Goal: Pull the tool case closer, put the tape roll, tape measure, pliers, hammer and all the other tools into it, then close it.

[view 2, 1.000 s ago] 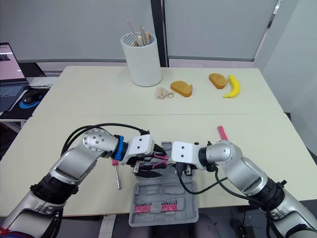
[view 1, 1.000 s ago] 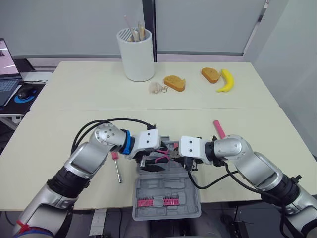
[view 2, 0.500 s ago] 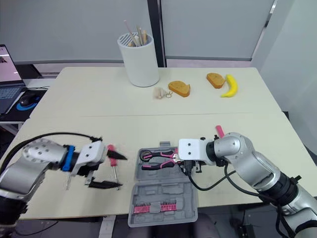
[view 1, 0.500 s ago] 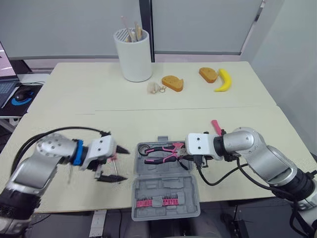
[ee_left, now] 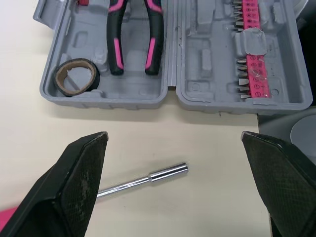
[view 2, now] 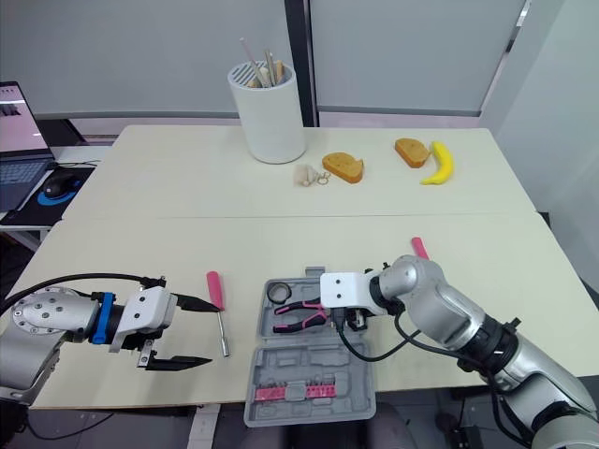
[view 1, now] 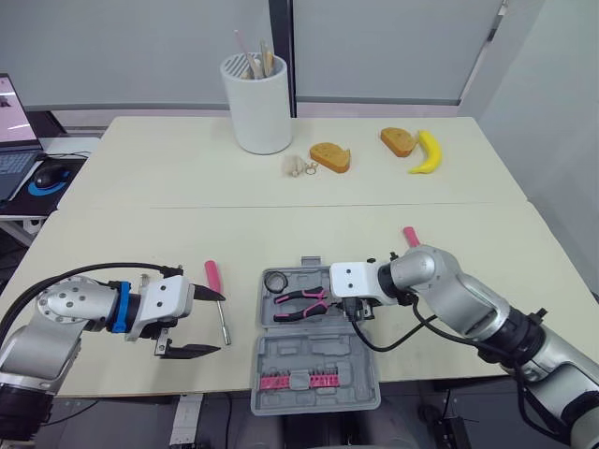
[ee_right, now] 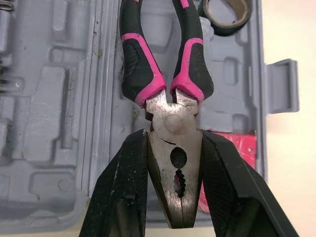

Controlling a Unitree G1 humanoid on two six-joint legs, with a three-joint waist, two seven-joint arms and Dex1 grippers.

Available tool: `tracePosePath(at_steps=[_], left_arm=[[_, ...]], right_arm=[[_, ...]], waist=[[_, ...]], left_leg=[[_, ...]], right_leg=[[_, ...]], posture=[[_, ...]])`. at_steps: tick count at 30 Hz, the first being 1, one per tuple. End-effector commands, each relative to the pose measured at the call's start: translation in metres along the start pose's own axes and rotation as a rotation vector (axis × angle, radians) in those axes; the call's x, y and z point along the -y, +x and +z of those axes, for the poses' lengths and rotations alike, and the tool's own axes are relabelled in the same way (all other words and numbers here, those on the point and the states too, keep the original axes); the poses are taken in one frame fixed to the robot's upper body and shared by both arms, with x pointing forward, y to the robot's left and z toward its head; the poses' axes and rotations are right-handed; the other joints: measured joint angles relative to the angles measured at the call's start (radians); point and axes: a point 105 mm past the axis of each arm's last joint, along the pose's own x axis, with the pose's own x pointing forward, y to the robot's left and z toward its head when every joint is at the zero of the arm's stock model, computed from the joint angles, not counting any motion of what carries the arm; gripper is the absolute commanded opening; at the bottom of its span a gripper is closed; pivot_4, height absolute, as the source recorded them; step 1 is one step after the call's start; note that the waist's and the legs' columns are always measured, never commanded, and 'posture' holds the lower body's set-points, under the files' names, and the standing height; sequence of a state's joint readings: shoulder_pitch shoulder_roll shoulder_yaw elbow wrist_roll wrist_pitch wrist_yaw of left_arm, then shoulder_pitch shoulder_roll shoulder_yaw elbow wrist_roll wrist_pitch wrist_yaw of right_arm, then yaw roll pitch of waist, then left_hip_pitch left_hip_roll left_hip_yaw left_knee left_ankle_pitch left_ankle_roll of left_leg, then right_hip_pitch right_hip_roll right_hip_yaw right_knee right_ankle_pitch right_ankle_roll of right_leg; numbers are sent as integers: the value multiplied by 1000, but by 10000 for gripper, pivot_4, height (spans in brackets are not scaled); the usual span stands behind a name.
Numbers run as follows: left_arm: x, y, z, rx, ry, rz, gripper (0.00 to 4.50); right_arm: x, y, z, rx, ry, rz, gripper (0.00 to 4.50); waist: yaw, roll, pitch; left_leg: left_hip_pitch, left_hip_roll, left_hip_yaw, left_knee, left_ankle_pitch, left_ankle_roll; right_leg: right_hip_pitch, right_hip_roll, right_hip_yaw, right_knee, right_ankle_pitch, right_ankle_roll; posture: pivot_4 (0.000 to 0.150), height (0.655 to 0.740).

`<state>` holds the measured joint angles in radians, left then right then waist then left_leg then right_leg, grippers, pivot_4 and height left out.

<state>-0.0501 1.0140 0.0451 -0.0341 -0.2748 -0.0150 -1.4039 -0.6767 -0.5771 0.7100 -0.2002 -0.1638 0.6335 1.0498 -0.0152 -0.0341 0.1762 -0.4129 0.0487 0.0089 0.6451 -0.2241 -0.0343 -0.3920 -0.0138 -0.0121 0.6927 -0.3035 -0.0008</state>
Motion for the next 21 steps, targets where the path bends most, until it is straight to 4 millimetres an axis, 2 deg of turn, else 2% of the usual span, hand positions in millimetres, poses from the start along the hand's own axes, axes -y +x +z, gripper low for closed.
tracePosePath(at_steps=[1, 11, 20, 21], left_arm=[[-4, -3, 10, 43, 32, 24, 45000], [-6, 1, 22, 81, 49, 22, 45000], [-7, 9, 24, 85, 61, 31, 45000], [-7, 9, 24, 83, 64, 35, 45000]], right_arm=[[10, -1, 7, 8, -45, -34, 12446], [4, 13, 13, 30, -24, -7, 12446], [-3, 18, 13, 39, 37, 35, 12446], [-2, 17, 13, 41, 37, 30, 15946]], waist=[[0, 0, 0], [-2, 0, 0], [-3, 0, 0], [-3, 0, 0]], left_leg=[[0, 0, 0, 0, 0, 0], [0, 0, 1, 0, 0, 0], [0, 0, 1, 0, 0, 0], [0, 0, 1, 0, 0, 0]], right_leg=[[0, 0, 0, 0, 0, 0], [-1, 0, 1, 3, 0, 0], [-2, 1, 1, 3, 0, 0], [-2, 1, 1, 3, 0, 0]], posture=[[1500, 7400], [1500, 7400], [1500, 7400], [1500, 7400]])
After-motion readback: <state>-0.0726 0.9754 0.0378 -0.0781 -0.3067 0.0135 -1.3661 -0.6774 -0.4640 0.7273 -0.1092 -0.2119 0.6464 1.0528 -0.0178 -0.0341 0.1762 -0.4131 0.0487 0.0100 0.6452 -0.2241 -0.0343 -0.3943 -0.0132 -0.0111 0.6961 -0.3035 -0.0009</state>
